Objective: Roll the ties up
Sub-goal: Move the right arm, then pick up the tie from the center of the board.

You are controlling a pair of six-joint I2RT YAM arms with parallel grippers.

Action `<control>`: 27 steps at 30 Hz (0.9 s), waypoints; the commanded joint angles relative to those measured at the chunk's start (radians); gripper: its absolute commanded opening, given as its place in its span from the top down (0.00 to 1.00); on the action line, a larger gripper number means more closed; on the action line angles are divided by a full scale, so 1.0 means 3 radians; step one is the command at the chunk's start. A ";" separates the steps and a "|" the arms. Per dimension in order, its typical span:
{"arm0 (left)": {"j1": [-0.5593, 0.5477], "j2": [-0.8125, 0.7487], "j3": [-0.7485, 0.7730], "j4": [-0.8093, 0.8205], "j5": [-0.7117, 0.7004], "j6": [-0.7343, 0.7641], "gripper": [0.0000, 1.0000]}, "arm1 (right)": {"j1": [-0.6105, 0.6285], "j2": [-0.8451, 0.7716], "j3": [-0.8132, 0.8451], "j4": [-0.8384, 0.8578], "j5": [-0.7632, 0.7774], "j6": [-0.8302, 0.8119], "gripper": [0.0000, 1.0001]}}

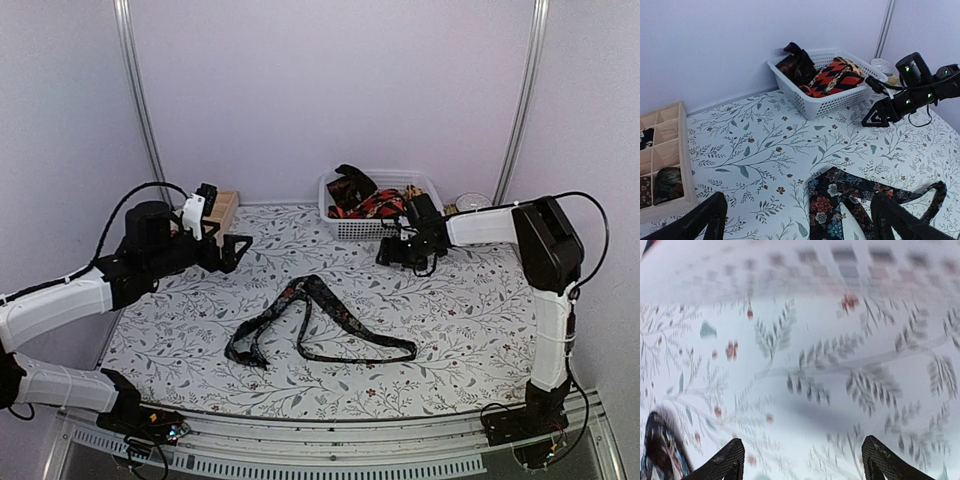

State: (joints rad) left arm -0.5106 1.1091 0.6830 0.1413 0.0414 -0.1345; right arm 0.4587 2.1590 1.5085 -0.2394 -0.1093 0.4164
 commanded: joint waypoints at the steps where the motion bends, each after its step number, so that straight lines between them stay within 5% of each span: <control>1: -0.0072 -0.0054 0.0236 -0.0389 0.0757 0.0459 0.00 | 0.0125 -0.1471 -0.0691 -0.0296 -0.0135 -0.0211 0.17; 7: -0.0514 0.0030 0.0515 -0.0769 0.1136 0.0972 0.00 | 0.0185 -0.2725 -0.1498 -0.0474 -0.0028 -0.0225 0.11; 12: -0.1026 0.0312 0.0829 -0.1212 0.0559 0.1045 0.00 | 0.0244 -0.3327 -0.1954 -0.0629 -0.0074 -0.0238 0.09; 16: -0.1509 0.0591 0.0944 -0.1648 -0.0426 0.0408 0.00 | 0.0504 -0.3412 -0.2279 -0.0797 -0.0058 -0.0229 0.09; 27: -0.2587 0.1070 0.0629 -0.1841 -0.1701 -0.1063 0.00 | 0.1483 -0.2799 -0.2429 -0.1181 0.0483 0.0033 0.11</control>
State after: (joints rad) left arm -1.2156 1.3911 0.8837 -0.3462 -0.2955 -0.2687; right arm 0.8459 1.2404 0.7700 -0.5331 -0.0437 0.3946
